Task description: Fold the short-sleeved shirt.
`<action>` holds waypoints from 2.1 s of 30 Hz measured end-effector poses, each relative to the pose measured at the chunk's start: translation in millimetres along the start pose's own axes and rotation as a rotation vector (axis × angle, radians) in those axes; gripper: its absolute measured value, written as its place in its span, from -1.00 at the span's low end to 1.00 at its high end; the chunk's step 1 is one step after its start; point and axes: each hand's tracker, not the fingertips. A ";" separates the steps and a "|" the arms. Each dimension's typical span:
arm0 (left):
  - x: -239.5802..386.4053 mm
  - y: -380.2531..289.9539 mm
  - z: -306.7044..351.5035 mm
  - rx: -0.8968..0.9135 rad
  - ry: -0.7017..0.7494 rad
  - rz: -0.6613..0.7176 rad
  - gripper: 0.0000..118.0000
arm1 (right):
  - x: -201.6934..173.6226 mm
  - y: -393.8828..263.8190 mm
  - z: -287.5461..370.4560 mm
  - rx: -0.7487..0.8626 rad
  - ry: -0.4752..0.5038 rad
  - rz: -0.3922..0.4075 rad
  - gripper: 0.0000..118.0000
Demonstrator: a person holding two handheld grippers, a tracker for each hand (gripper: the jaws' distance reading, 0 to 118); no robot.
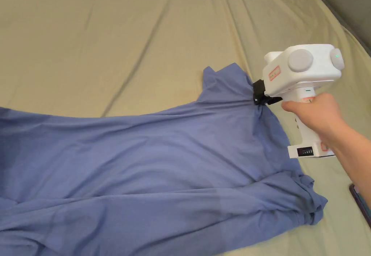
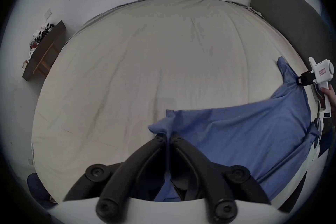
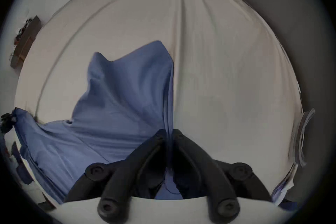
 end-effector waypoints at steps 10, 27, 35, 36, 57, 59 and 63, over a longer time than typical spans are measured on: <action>-13.3 -40.1 99.0 0.131 -0.017 0.002 -0.98 | -1.7 -80.6 132.3 0.309 0.134 0.019 -0.90; 25.1 -178.0 52.7 -0.225 0.062 -0.150 -0.98 | 22.5 -263.6 103.8 0.076 0.138 -0.048 -0.90; 19.7 -172.4 65.7 -0.177 0.166 -0.110 -0.65 | 5.6 -246.8 116.8 0.092 0.046 0.042 0.15; 18.8 -170.2 72.2 -0.161 0.191 -0.121 -0.08 | 2.4 -243.5 123.6 0.106 0.027 0.055 0.45; -15.7 -111.1 161.1 0.221 0.068 0.041 -1.00 | -47.7 -180.0 195.6 0.455 0.177 0.021 -0.96; -37.3 -124.0 160.1 0.209 -0.176 0.145 -1.00 | -48.6 -184.7 194.3 0.449 0.184 0.018 -0.96; -84.7 -162.6 126.7 0.131 -0.434 0.322 -1.00 | -59.0 -194.6 188.1 0.408 0.207 0.027 -0.96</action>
